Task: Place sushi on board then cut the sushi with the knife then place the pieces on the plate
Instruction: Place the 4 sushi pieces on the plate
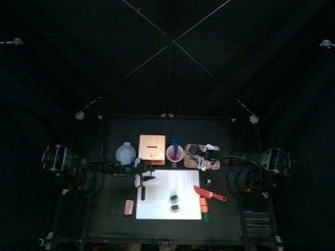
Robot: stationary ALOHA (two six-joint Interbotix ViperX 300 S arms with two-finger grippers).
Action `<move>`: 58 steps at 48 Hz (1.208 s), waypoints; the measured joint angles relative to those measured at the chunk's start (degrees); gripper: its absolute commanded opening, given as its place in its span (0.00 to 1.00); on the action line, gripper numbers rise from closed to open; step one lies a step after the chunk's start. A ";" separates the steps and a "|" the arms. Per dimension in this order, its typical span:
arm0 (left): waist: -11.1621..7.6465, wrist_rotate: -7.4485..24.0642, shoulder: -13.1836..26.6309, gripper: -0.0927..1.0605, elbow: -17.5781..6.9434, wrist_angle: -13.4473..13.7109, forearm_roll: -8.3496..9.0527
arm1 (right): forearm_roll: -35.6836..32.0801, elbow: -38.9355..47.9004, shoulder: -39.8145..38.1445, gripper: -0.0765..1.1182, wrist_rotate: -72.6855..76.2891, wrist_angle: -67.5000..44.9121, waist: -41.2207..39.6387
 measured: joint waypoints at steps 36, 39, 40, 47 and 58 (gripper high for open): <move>0.09 -0.09 -0.09 0.76 0.00 0.09 0.00 | 0.18 -15.64 3.96 0.87 0.62 1.49 29.62; 0.09 -0.09 0.00 0.76 0.00 0.09 0.09 | 0.26 -17.40 5.80 0.87 0.62 1.23 31.55; 0.09 -0.09 -0.09 0.76 -0.09 0.09 0.09 | 0.26 -17.84 6.24 0.87 0.62 1.23 32.08; 0.09 -0.09 0.00 0.76 0.00 0.09 0.00 | 0.88 -20.74 9.32 0.87 0.53 0.88 34.45; 0.09 -0.09 0.00 0.76 0.26 0.09 0.09 | 2.29 -22.85 13.01 0.87 0.35 -0.62 35.42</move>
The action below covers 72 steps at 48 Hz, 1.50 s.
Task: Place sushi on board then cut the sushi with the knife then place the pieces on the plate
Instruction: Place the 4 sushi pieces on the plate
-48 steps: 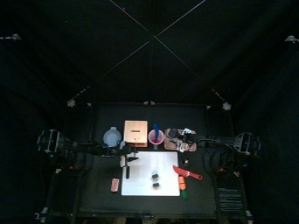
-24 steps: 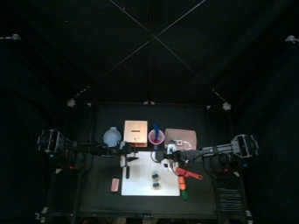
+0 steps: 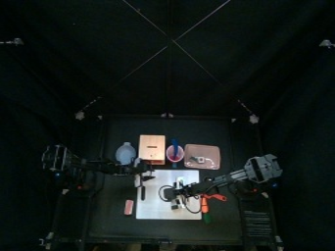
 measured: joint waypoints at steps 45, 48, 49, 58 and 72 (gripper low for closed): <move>0.00 0.09 0.00 0.76 0.09 0.00 -0.09 | 1.67 3.78 1.49 0.59 0.53 -3.96 -2.46; -0.09 0.09 -0.09 0.76 0.18 0.00 -0.09 | 2.11 5.71 -1.58 0.59 0.97 -2.81 -4.75; 0.00 0.09 0.00 0.76 0.18 0.00 -0.09 | 1.93 6.42 -2.81 0.59 0.53 -2.37 -5.63; 0.00 0.09 0.00 0.76 0.18 -0.09 0.00 | 1.93 12.30 -13.71 0.59 0.70 4.13 -14.59; 0.00 0.09 -0.09 0.76 0.09 0.00 0.00 | 0.79 19.69 -22.76 0.59 0.79 9.40 -28.48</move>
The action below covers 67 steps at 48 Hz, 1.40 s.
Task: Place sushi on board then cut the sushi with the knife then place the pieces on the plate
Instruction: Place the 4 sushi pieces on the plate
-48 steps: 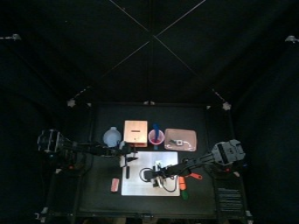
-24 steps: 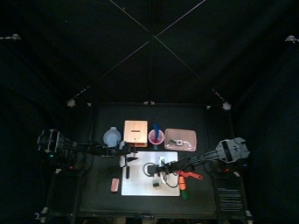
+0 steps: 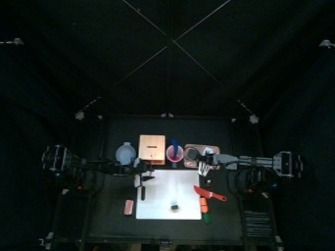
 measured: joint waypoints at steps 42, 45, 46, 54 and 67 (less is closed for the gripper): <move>0.18 0.00 0.00 0.76 0.09 0.00 0.00 | 0.18 6.33 0.00 0.79 -0.18 -6.15 -8.79; 0.09 -0.09 0.09 0.76 0.09 0.00 -0.09 | 0.35 4.83 -0.62 0.79 -0.35 -5.98 -5.10; 0.09 -0.09 0.00 0.76 0.09 0.00 0.00 | 0.35 4.22 -0.70 0.79 -0.35 -6.06 -3.34; 0.18 -0.09 0.09 0.76 0.09 -0.09 0.00 | 0.09 -0.35 -0.18 0.79 -0.26 -6.68 9.23; 0.18 -0.18 0.00 0.76 0.00 0.00 -0.09 | 3.60 -9.14 7.91 0.79 0.00 -9.93 23.82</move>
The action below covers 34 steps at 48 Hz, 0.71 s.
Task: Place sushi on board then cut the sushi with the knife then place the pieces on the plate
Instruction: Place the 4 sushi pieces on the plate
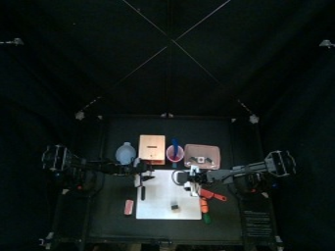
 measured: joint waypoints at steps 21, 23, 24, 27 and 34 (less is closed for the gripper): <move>-0.09 0.00 0.09 0.76 0.00 0.00 -0.35 | 5.54 -10.81 13.18 0.79 -0.18 1.93 8.00; -0.09 0.00 0.00 0.76 0.00 -0.09 -0.44 | 5.71 -11.34 13.97 0.79 -0.09 1.85 8.09; -0.09 0.00 0.00 0.76 0.09 0.00 -0.35 | 5.80 -11.51 14.33 0.79 -0.09 1.85 8.17; -0.09 0.00 0.00 0.76 0.00 0.00 -0.44 | 5.89 -12.22 15.29 0.79 -0.18 1.85 8.26; -0.09 0.00 0.09 0.76 0.00 0.00 -0.44 | 5.98 -13.62 17.75 0.79 -0.18 1.76 8.70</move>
